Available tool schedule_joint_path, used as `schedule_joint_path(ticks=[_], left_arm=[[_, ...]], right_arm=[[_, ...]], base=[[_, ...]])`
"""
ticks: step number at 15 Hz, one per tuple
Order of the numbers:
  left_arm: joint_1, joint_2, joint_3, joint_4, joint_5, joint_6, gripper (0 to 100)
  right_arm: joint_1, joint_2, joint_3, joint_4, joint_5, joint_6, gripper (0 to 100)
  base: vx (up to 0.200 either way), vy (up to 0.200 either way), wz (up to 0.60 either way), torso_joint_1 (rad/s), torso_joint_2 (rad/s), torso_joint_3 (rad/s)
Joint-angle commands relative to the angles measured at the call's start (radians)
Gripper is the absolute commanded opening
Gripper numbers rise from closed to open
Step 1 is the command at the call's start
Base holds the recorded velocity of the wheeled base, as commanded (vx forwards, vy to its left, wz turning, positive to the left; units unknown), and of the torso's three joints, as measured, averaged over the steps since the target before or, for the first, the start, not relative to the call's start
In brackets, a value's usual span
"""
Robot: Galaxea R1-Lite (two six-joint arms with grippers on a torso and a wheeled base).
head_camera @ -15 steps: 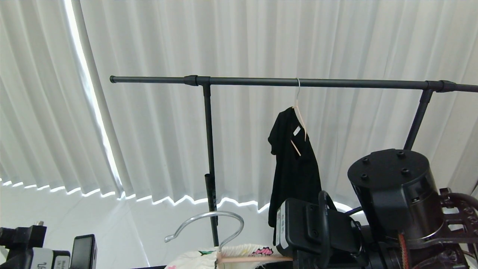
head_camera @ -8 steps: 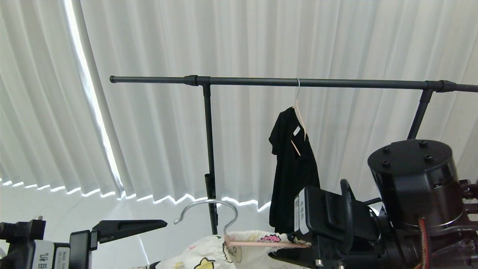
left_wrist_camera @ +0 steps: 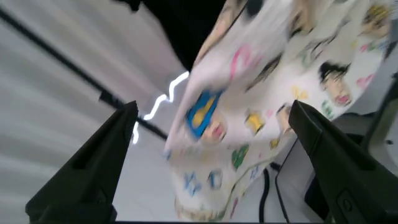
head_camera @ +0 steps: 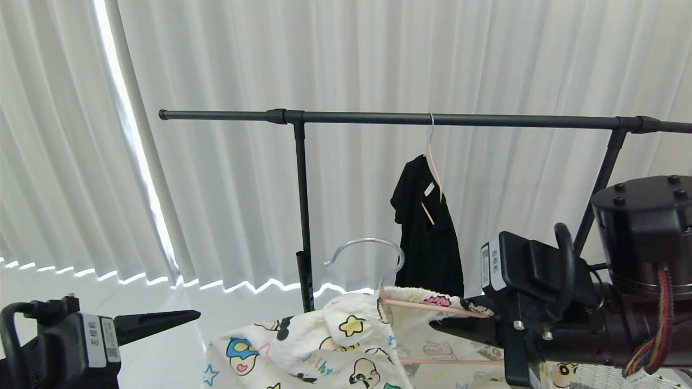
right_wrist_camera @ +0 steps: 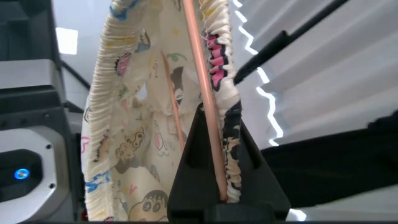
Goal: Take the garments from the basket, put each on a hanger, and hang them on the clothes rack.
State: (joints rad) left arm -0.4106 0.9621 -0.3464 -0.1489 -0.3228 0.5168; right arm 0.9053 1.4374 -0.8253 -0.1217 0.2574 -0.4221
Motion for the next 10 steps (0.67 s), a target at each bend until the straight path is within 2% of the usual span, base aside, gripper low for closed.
schedule_joint_path(ticks=[1,7,10], left_arm=[[0.116,0.024,0.049,0.000,-0.001,0.000,100],[0.158,0.194,0.004,-0.001,-0.001,-0.001,100],[0.173,0.225,-0.006,-0.017,-0.007,-0.001,100]], right_arm=[[-0.017,-0.029,0.008,-0.003,0.002,-0.003,0],[-0.016,-0.060,0.025,-0.003,0.006,-0.032,0],[-0.016,-0.069,0.026,-0.004,0.006,-0.032,0]], base=[[0.000,0.000,0.00,0.000,0.00,0.000],[0.000,0.000,0.00,0.000,0.00,0.000],[0.000,0.000,0.00,0.000,0.00,0.000]])
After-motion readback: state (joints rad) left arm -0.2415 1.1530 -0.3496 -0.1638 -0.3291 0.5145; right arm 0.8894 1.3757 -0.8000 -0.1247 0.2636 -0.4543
